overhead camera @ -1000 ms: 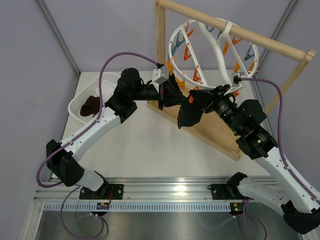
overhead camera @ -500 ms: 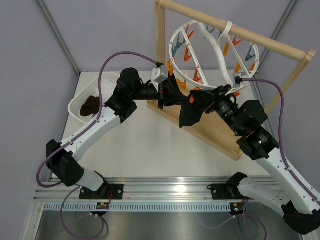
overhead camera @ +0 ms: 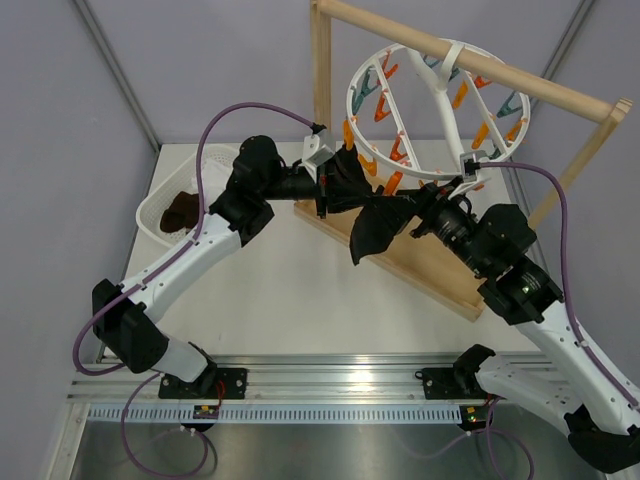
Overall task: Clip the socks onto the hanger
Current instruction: Clamp the sock onto the hanger.
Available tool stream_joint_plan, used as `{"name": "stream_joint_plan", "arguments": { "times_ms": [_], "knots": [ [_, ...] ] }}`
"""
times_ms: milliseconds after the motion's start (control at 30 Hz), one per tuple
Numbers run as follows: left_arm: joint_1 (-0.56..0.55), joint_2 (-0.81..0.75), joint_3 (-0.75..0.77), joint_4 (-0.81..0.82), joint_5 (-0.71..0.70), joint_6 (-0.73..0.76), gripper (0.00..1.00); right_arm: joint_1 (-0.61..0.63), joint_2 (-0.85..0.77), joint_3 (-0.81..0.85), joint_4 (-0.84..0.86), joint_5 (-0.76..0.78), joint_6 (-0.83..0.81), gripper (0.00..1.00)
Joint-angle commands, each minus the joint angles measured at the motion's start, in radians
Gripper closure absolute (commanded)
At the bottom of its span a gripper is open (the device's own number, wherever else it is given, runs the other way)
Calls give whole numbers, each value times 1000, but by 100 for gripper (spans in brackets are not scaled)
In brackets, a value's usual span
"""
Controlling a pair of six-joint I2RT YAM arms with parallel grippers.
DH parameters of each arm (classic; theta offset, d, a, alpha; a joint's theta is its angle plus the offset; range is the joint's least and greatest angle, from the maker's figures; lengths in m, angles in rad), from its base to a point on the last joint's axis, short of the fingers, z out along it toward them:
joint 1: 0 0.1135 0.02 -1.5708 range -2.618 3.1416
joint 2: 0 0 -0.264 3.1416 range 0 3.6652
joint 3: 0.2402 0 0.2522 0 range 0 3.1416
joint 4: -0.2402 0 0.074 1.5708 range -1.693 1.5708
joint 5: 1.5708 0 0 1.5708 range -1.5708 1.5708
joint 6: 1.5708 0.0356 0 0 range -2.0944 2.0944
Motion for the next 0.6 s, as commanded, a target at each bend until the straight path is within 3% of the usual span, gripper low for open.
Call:
{"name": "stream_joint_plan", "arguments": {
  "times_ms": [0,67,100,167,200,300,333,567],
  "knots": [
    [5,-1,41,36,-10,-10,86,7,-24,25,-43,-11,-4,15],
    [3,-1,38,8,-37,-12,71,5,-32,42,-84,-5,-7,13],
    [6,-4,31,-7,-54,-12,48,5,-34,48,-99,-4,-10,13],
    [9,-18,15,-44,-121,-15,33,5,-40,66,-150,-1,-15,12],
    [14,-25,-10,-55,-149,-16,19,5,-43,71,-165,1,-16,12],
    [23,-91,-47,-128,-292,-12,11,5,-57,94,-231,7,-13,12],
    [25,-126,-61,-156,-336,-7,3,7,-58,102,-269,7,-16,12],
    [29,-278,-47,-593,-1043,-21,1,7,-58,241,-515,97,-59,11]
  ]
}}
